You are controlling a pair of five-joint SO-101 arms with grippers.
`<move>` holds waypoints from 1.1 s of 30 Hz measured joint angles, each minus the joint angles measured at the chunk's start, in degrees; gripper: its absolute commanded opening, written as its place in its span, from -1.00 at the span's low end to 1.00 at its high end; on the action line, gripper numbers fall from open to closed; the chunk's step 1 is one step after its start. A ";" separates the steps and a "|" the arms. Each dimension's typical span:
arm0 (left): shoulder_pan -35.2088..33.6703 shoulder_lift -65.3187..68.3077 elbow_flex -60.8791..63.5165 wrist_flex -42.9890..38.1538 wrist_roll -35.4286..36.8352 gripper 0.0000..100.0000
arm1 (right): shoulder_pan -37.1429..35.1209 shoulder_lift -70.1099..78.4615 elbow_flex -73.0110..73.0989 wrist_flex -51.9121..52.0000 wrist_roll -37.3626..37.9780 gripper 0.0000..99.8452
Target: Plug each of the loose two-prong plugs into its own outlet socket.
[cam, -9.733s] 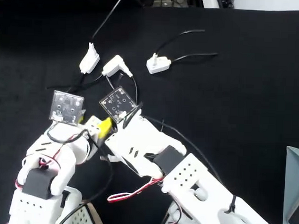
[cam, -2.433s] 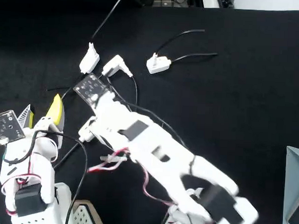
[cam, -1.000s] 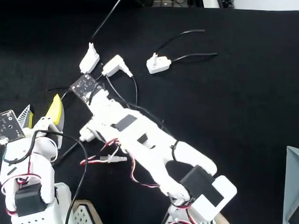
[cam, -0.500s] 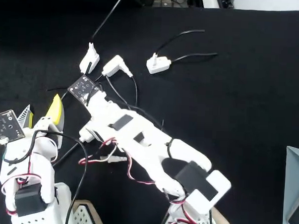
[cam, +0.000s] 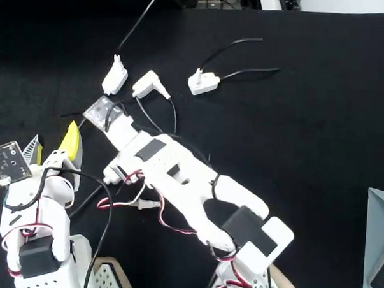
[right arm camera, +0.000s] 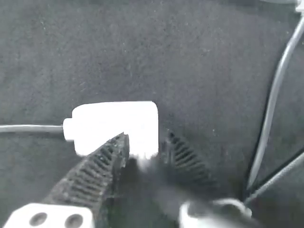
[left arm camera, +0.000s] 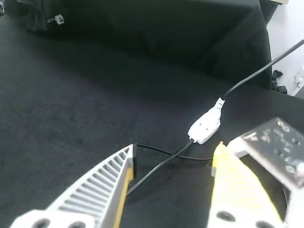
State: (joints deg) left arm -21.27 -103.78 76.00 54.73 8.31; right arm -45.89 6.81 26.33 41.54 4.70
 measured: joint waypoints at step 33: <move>0.00 0.00 0.00 0.00 0.00 -0.47 | 0.09 -1.14 -0.79 -1.32 -1.05 -0.69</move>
State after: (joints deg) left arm -21.27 -103.78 76.00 54.73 8.31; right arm -45.80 5.67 25.54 40.22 3.65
